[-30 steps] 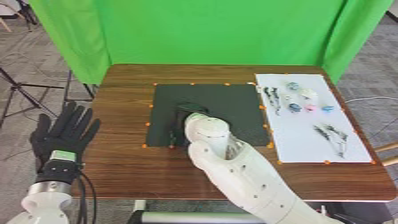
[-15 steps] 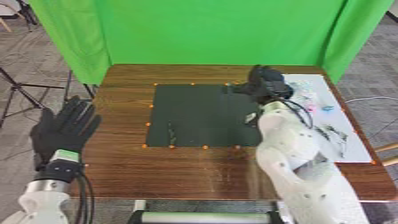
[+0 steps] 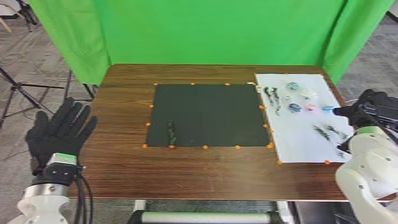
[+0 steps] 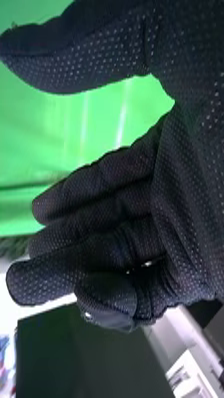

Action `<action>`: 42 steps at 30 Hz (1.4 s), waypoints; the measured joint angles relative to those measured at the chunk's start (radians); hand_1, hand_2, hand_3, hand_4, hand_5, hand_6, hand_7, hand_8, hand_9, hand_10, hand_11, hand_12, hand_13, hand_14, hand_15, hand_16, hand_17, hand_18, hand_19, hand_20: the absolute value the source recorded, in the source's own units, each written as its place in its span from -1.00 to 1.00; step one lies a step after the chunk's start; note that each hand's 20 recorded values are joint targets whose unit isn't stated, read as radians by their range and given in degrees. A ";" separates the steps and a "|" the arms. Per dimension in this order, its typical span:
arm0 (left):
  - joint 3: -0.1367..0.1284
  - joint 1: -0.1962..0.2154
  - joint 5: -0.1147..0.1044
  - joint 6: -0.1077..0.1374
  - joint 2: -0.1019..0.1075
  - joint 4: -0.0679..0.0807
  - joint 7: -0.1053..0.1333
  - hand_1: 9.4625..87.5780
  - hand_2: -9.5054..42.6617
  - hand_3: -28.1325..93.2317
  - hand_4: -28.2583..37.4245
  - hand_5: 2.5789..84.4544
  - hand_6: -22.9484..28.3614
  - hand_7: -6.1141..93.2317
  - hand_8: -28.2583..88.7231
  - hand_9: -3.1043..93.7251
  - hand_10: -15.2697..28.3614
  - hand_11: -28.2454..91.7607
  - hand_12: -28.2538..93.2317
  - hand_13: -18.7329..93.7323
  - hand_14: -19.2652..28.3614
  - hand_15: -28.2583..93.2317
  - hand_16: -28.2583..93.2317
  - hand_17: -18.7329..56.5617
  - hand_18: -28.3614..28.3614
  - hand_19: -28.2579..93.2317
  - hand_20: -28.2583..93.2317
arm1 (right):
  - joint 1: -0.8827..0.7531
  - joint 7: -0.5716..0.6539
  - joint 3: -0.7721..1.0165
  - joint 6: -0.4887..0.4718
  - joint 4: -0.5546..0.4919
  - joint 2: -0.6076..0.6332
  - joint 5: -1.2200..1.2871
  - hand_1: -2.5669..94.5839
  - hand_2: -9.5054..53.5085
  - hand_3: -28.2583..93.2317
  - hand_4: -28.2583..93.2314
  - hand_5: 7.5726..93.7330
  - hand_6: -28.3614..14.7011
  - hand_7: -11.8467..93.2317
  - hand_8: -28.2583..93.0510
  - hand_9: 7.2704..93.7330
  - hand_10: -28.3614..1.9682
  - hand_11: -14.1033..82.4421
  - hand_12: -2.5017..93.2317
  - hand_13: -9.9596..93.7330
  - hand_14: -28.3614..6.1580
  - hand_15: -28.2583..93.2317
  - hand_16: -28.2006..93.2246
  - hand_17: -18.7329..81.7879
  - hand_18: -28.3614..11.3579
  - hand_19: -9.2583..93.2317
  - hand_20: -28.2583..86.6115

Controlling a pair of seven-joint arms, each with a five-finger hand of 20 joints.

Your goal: Arrange flowers

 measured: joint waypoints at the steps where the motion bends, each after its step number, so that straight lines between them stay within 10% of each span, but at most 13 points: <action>1: 0.001 0.000 0.000 -0.001 0.000 0.000 0.000 -0.59 -0.17 0.64 -1.00 -0.10 0.17 -0.64 -0.67 -0.22 0.25 -0.23 -0.37 -0.26 0.27 -0.11 -0.68 -0.58 0.40 -0.04 -0.39 | -0.001 0.010 0.006 -0.022 0.000 0.000 0.016 -0.36 -1.00 0.63 -1.00 0.27 -0.29 -0.60 -0.68 0.28 -0.52 -0.44 -0.60 0.35 -0.33 0.30 -0.19 0.11 -0.85 0.97 0.07; 12: 0.013 0.002 -0.018 0.019 -0.012 -0.004 0.009 -0.66 -0.10 0.63 -1.00 -0.08 0.18 -0.62 -0.67 -0.20 0.27 -0.21 -0.37 -0.23 0.35 -0.06 -0.67 -0.59 0.42 -0.02 -0.39 | -0.007 0.044 0.059 -0.214 0.025 -0.036 0.147 -0.28 -1.00 0.63 -1.00 0.30 -0.23 -0.59 -0.68 0.31 -0.49 -0.43 -0.59 0.36 -0.26 0.31 -0.18 0.08 -0.86 0.96 0.09; 26: 0.017 -0.006 -0.043 0.035 -0.017 -0.005 -0.009 -0.62 -0.12 0.64 -1.00 -0.06 0.19 -0.61 -0.68 -0.19 0.28 -0.19 -0.36 -0.21 0.35 -0.03 -0.67 -0.60 0.44 0.00 -0.38 | -0.017 0.013 0.056 -0.195 0.114 -0.100 0.183 -0.05 -1.00 0.63 -1.00 0.49 0.09 -0.43 -0.70 0.56 -0.18 -0.32 -0.55 0.55 -0.04 0.30 -0.13 0.15 -0.77 0.97 0.10; 33: 0.015 -0.005 -0.050 0.039 -0.020 -0.006 -0.016 -0.62 -0.12 0.64 -1.00 -0.06 0.19 -0.61 -0.68 -0.18 0.28 -0.19 -0.37 -0.21 0.35 -0.02 -0.68 -0.60 0.44 0.01 -0.38 | -0.017 0.012 0.028 -0.117 0.136 -0.105 0.152 0.20 -1.00 0.61 -0.99 0.61 0.23 -0.13 -0.30 0.83 0.19 -0.41 -0.08 0.68 0.13 0.39 -0.03 0.27 -0.70 1.00 0.27; 42: 0.015 -0.002 -0.050 0.039 -0.026 -0.006 -0.022 -0.61 -0.12 0.64 -1.00 -0.05 0.19 -0.63 -0.68 -0.18 0.28 -0.19 -0.37 -0.21 0.35 -0.02 -0.68 -0.61 0.45 0.01 -0.38 | -0.028 0.013 0.021 -0.036 0.124 -0.108 0.152 0.15 -1.00 0.67 -0.90 0.60 0.26 -0.09 -0.24 0.86 0.19 -0.35 -0.04 0.76 0.19 0.37 -0.05 0.40 -0.60 1.00 0.40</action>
